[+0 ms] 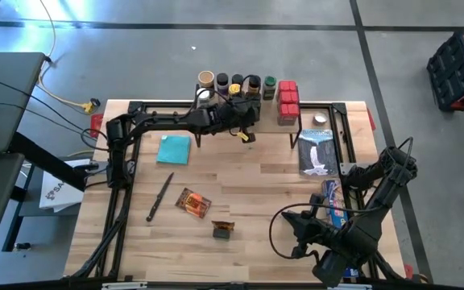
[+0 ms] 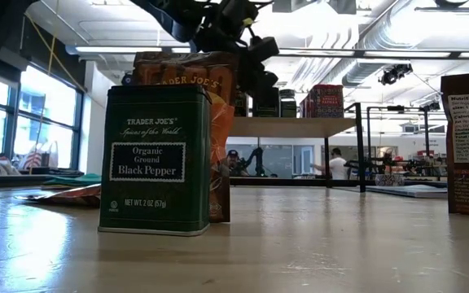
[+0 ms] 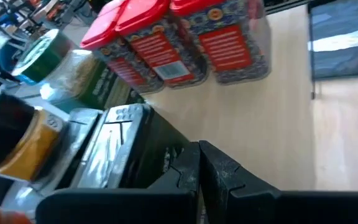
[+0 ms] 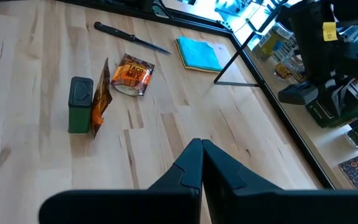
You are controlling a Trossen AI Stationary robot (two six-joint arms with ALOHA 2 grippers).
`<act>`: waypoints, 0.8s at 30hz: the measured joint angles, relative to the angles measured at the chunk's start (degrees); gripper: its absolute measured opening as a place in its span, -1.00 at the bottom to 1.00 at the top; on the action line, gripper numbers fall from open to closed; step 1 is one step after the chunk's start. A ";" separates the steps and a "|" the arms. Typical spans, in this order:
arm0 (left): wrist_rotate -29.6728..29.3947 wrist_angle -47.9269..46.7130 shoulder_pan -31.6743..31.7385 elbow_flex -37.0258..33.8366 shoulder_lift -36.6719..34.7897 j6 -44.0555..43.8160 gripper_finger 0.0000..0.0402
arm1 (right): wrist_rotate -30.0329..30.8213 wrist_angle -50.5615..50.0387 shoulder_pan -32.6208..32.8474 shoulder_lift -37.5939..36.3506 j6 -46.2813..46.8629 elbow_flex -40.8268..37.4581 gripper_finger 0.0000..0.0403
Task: Shelf spices
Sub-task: Put the black seasoning can on the shelf aligned with the other black seasoning can
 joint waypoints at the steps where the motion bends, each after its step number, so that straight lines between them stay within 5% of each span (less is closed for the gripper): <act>1: -0.02 0.00 0.14 0.00 -0.07 0.42 -1.00 | -0.02 0.00 0.00 0.00 0.00 0.00 -1.00; 13: -1.07 -2.01 -1.69 0.00 -0.34 5.71 -1.00 | 0.00 0.00 0.00 0.00 -0.02 0.00 -1.00; 24: -8.06 -12.29 -2.97 0.00 -1.82 10.55 -1.00 | 0.05 -0.02 0.00 0.02 -0.11 0.00 -1.00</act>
